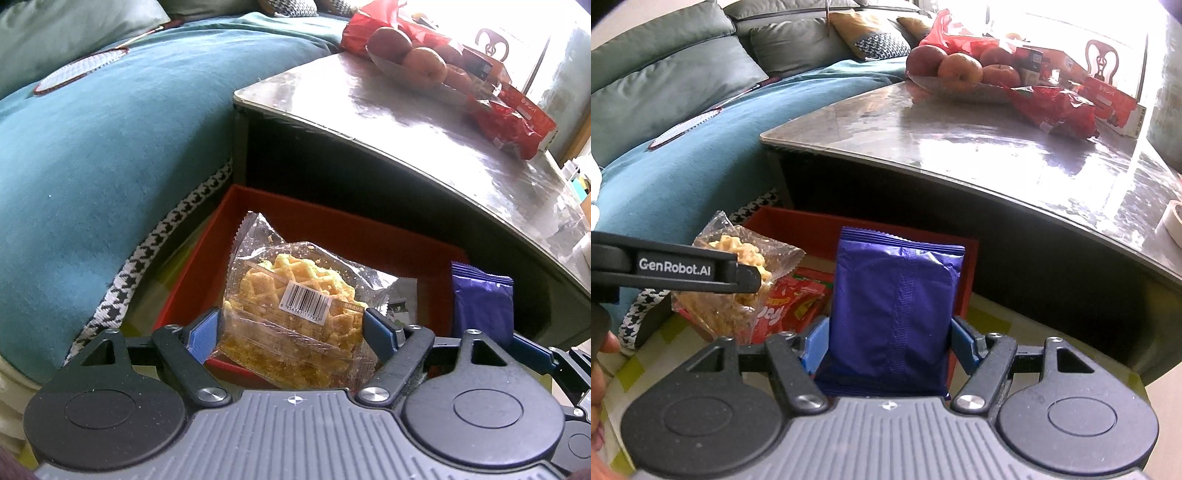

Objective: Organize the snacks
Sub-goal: 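Carry the waffle bag and dark blue pouch up over the red box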

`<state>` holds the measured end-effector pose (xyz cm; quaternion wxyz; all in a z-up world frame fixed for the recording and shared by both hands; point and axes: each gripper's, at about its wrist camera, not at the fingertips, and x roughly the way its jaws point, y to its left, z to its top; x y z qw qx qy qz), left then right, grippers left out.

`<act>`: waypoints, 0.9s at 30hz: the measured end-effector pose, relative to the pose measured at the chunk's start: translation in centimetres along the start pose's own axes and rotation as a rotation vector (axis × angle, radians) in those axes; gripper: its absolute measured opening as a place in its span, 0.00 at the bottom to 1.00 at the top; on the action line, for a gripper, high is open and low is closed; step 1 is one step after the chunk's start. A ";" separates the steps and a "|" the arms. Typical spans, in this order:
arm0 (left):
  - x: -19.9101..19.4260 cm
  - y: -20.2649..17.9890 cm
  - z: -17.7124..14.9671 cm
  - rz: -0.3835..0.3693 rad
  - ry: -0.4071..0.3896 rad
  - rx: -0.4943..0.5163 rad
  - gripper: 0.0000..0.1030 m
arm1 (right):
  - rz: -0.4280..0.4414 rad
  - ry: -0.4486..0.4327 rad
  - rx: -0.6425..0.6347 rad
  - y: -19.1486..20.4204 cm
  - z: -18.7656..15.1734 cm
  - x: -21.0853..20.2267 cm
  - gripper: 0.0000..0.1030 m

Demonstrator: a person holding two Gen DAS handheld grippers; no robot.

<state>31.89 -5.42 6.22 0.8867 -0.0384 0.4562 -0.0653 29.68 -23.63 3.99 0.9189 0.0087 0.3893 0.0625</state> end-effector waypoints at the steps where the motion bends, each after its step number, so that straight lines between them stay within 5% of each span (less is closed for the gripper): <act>1: 0.1 -0.1 0.0 0.002 0.000 0.000 0.83 | -0.001 0.002 0.000 0.0 0.0 0.1 0.68; 27: 2.8 -0.3 0.6 0.032 0.034 -0.017 0.83 | -0.006 0.055 -0.005 0.5 -0.2 2.6 0.68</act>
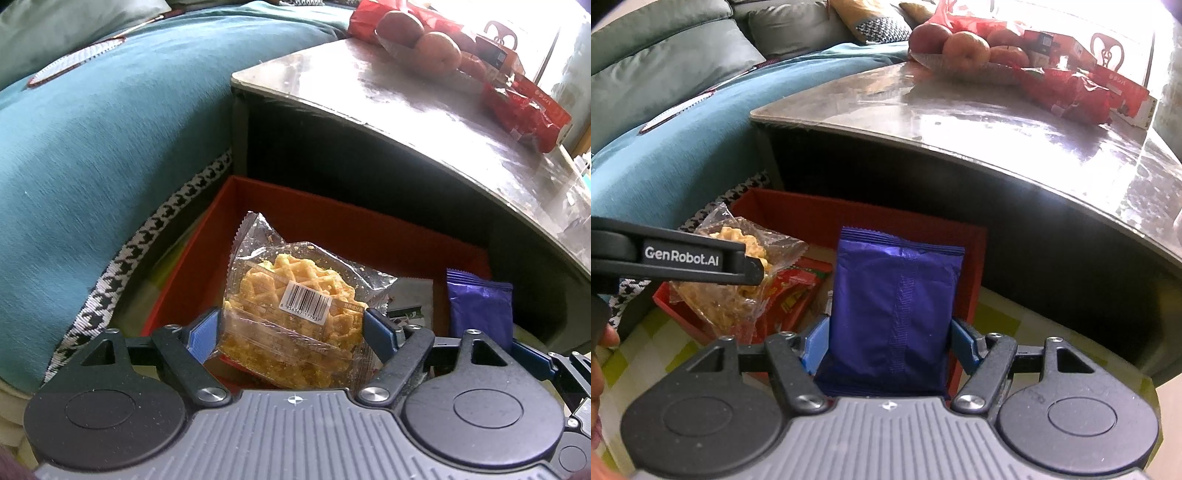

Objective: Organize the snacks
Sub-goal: 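Carry the waffle bag and dark blue pouch up over the red box, then lower both snacks into the red box and open both tools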

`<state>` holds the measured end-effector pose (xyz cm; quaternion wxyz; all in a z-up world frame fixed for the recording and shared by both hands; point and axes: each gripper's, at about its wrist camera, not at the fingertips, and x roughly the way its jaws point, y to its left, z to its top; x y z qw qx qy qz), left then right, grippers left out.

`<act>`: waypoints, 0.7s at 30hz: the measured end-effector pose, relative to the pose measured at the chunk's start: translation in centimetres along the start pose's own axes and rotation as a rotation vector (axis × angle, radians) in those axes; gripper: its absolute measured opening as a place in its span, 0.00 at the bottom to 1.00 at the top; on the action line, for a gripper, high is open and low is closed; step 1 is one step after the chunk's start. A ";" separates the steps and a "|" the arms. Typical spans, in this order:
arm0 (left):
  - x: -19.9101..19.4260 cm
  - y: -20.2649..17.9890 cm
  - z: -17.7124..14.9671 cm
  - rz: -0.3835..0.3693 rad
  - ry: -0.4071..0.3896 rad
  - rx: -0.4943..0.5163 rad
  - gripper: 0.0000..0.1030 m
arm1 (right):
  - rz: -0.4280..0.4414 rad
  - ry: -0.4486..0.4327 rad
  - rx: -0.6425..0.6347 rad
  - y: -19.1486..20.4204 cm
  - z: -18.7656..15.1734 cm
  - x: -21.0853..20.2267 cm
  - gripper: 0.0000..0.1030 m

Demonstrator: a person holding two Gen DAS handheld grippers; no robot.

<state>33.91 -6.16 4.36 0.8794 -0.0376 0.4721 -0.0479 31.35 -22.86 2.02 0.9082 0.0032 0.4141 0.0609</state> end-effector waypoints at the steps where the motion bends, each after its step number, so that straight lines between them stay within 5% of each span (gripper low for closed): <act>1: 0.1 0.0 0.1 0.002 0.001 -0.002 0.83 | 0.001 0.002 -0.001 0.0 0.0 0.1 0.68; 21: 1.8 0.3 0.0 0.028 0.021 -0.008 0.83 | 0.004 0.033 -0.015 0.3 -0.3 2.5 0.68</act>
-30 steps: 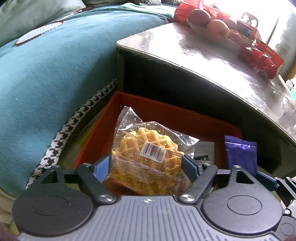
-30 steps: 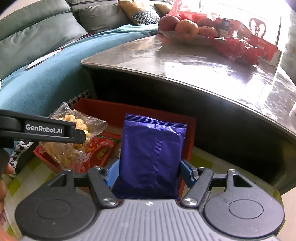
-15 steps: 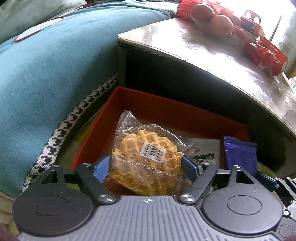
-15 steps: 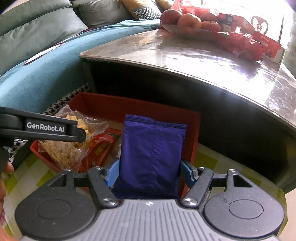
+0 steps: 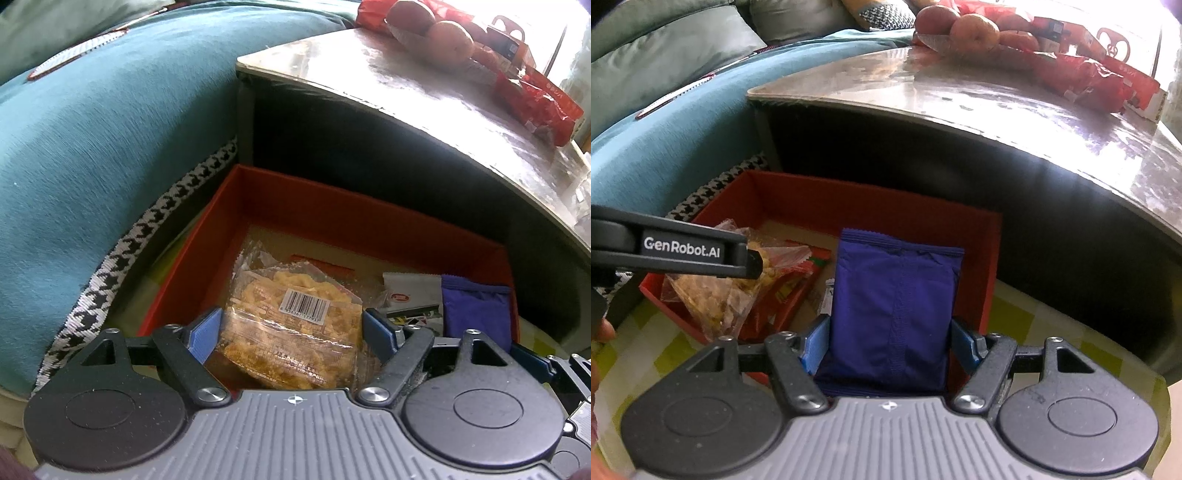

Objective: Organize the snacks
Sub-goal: 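Lower both snacks into the red box and open both tools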

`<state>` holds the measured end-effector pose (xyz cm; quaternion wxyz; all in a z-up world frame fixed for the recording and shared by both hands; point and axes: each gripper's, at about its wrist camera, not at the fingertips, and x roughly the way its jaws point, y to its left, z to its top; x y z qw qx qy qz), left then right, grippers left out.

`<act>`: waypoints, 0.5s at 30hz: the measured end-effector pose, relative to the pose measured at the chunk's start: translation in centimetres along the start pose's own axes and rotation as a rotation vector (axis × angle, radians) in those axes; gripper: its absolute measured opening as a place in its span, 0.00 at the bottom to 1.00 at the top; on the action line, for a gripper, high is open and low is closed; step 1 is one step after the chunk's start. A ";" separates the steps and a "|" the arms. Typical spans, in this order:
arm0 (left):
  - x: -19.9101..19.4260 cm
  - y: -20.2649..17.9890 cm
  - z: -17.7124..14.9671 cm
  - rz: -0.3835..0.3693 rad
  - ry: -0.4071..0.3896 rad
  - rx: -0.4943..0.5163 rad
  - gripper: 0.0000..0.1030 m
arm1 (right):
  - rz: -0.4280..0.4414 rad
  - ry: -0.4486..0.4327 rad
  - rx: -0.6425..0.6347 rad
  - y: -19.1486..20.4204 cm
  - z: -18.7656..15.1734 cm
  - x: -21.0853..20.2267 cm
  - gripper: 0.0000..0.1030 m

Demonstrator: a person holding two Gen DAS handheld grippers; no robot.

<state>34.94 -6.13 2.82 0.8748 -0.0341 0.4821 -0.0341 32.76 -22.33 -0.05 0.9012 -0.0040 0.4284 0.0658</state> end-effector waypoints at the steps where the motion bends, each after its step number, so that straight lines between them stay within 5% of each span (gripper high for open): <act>1: 0.1 0.0 0.0 0.001 0.001 0.000 0.83 | 0.000 0.002 -0.002 0.0 0.0 0.2 0.68; 15: 1.1 -0.4 -0.1 0.016 0.022 0.006 0.83 | 0.020 0.021 -0.007 0.4 0.0 1.6 0.68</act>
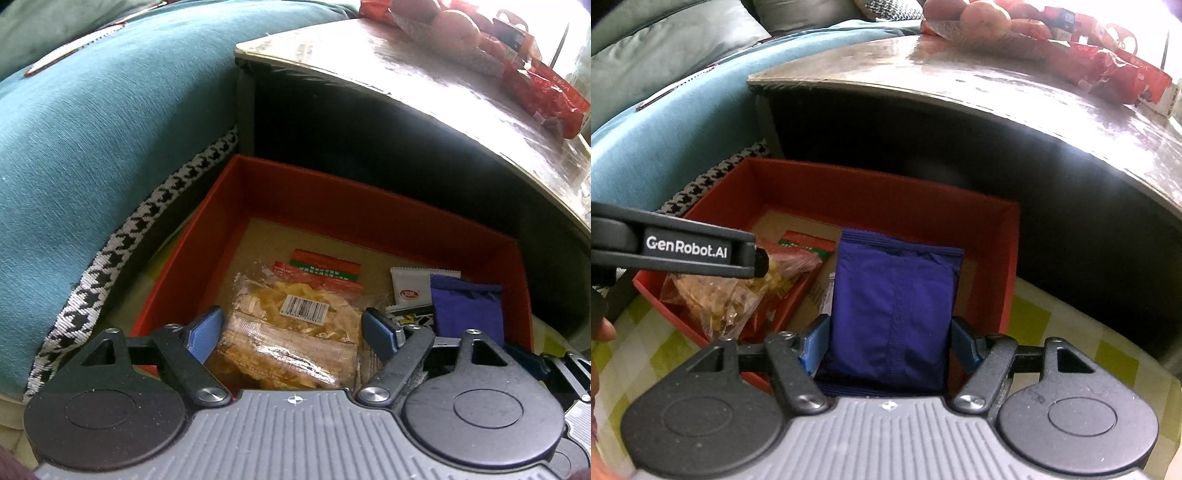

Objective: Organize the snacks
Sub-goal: 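Lower both snacks into the red box and open both tools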

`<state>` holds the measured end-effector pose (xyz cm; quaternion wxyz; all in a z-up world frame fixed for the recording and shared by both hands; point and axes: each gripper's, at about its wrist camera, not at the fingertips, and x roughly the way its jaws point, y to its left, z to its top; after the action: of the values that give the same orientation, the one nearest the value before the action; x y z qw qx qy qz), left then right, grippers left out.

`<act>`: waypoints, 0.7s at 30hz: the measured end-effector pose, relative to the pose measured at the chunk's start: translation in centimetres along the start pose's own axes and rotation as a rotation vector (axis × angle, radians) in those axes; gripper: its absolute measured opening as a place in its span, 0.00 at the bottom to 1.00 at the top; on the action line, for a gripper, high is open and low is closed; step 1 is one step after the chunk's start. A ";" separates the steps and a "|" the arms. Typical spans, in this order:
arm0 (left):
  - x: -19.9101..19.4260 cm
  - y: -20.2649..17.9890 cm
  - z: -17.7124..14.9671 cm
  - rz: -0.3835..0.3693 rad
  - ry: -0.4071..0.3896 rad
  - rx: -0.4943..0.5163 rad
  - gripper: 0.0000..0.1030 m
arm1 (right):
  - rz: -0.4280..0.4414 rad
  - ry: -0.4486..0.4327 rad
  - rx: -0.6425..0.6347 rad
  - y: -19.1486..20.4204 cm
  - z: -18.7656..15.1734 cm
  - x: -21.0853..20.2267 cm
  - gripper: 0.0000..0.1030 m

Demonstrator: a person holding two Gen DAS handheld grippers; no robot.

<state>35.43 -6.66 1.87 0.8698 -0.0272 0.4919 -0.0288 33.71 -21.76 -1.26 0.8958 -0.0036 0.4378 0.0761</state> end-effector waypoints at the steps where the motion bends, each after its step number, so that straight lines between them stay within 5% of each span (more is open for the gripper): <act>1: 0.0 0.0 0.0 0.002 0.000 0.000 0.84 | 0.001 -0.001 0.001 0.0 0.0 0.0 0.68; 21: -1.8 0.7 0.7 -0.034 -0.020 -0.040 0.85 | 0.000 -0.049 0.030 -0.6 0.5 -2.3 0.69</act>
<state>35.08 -5.79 3.69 0.8734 -0.0532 0.4829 -0.0337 32.80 -22.65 0.77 0.9062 0.0116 0.4170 0.0694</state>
